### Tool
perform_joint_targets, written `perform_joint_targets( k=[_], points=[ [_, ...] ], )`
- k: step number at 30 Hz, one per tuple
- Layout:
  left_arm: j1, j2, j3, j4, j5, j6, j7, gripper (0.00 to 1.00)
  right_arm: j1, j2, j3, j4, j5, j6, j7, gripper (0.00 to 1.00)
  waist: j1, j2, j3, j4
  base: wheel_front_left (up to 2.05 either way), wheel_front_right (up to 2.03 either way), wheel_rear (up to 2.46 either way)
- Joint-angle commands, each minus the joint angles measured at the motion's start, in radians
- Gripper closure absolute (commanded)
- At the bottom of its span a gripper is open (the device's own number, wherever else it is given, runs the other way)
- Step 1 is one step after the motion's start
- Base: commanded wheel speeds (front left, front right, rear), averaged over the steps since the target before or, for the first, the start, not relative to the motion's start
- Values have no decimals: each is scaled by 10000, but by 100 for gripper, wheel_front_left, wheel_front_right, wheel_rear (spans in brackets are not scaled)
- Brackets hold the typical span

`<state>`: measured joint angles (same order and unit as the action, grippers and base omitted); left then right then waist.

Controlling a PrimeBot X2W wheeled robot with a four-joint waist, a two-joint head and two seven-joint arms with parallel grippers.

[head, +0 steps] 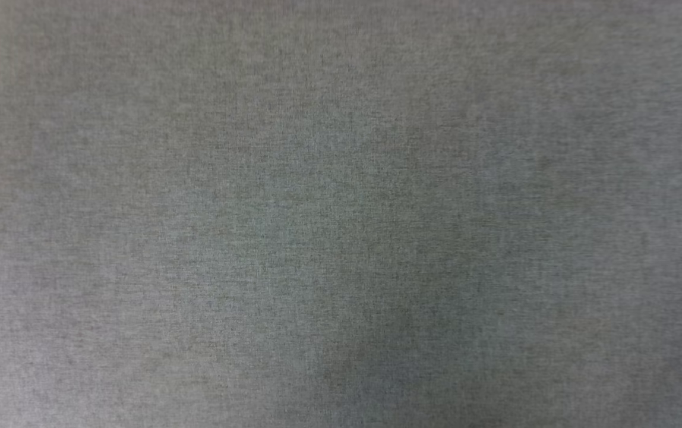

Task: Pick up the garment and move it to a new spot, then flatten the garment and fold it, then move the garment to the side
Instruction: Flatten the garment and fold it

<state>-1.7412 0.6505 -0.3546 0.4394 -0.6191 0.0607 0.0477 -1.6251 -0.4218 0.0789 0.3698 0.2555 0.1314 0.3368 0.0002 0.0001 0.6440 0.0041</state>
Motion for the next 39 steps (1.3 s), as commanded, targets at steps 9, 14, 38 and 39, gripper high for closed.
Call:
perform_joint_targets(
  k=[9, 14, 38, 39],
  points=[
    [1111, -735, -555, 1252, -145, -721, -1041, 100, 758, 282, 62, 1580, 84, -14, -1141, 100, -2, -1, 353, 298, 0, 0, 0],
    [3066, -1227, -1005, 1551, -366, -934, -1464, 100, 2297, 223, -40, 2135, 420, -12, -1524, 100, -2, -1, -225, 494, 0, 0, 0],
    [12886, -582, -2734, -995, -1408, 132, -708, 100, 12409, -1540, 916, -1057, 2460, -13, -871, 100, -2, -1, -4136, 854, 0, 0, 0],
    [13247, -533, -2799, -1124, -1485, 201, -640, 100, 12759, -1629, 952, -1043, 2353, -14, -957, 100, -2, -1, -4241, 838, 0, 0, 0]
  ],
)
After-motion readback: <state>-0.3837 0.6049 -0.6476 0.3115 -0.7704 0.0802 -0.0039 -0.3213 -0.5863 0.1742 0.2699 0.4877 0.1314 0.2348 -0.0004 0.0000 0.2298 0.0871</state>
